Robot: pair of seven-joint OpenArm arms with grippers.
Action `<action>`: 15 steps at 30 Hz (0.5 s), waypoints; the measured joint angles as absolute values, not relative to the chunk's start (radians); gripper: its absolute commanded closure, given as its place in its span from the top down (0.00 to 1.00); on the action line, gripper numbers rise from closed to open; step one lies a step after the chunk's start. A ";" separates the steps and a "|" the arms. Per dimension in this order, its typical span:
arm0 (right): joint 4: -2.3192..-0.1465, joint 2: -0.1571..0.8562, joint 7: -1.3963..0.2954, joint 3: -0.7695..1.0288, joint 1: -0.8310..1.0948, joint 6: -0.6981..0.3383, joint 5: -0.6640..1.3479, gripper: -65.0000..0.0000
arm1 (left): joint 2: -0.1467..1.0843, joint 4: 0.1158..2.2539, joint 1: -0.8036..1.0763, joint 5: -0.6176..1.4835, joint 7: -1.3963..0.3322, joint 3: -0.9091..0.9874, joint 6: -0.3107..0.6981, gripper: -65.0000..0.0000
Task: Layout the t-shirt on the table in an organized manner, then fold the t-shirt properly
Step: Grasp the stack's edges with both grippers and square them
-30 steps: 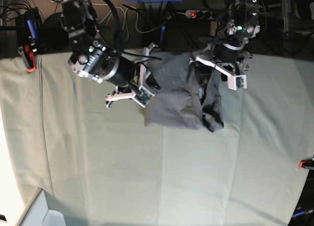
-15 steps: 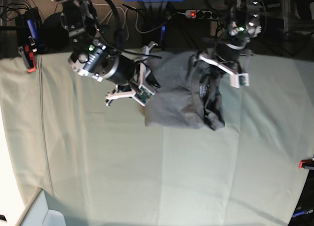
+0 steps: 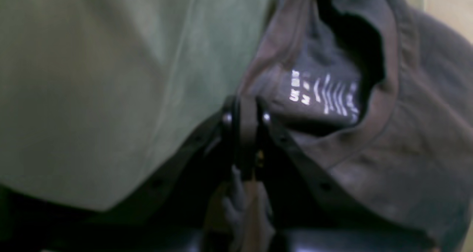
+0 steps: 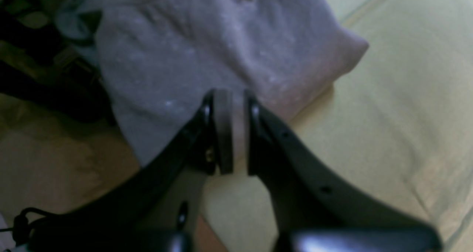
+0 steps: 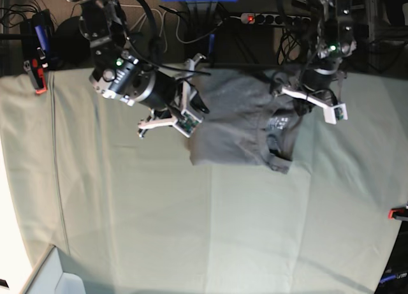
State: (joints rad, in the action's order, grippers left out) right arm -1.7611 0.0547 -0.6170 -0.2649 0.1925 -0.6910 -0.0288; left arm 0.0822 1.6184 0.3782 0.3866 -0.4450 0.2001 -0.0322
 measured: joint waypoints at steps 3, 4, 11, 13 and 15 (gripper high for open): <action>-1.762 0.055 -0.617 -0.265 0.203 -0.691 -0.029 0.07 | 0.080 1.610 0.391 0.386 -0.450 0.200 -0.033 0.17; -1.762 0.052 -0.618 -0.265 0.210 -0.691 -0.029 0.07 | 0.080 1.610 0.397 0.385 -0.450 0.200 -0.034 0.24; -1.726 -0.047 -0.603 -0.264 0.160 -0.690 -0.023 0.07 | 0.072 1.693 0.446 0.385 -0.453 0.200 -0.034 0.63; -1.670 -0.067 -0.605 -0.259 0.141 -0.691 -0.031 0.07 | 0.072 1.712 0.448 0.404 -0.450 0.208 -0.034 0.68; -1.614 -0.078 -0.611 -0.259 0.123 -0.691 -0.036 0.07 | 0.081 1.718 0.449 0.453 -0.446 0.208 -0.033 0.71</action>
